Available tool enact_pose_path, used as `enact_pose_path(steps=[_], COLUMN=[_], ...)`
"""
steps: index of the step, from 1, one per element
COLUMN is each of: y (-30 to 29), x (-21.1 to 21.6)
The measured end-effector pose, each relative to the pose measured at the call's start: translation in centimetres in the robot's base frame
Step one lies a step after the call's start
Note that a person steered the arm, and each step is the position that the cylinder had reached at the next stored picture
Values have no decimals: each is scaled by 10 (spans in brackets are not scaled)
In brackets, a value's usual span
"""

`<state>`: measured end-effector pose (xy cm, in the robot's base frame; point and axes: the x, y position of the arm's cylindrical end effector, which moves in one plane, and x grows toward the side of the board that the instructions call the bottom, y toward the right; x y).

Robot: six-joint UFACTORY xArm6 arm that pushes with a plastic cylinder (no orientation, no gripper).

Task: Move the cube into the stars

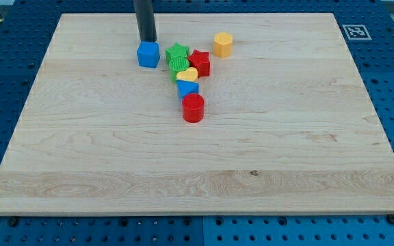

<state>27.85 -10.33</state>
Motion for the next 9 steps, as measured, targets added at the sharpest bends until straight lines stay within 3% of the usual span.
enact_pose_path(steps=[3,9], y=[-48,57], x=[15,43])
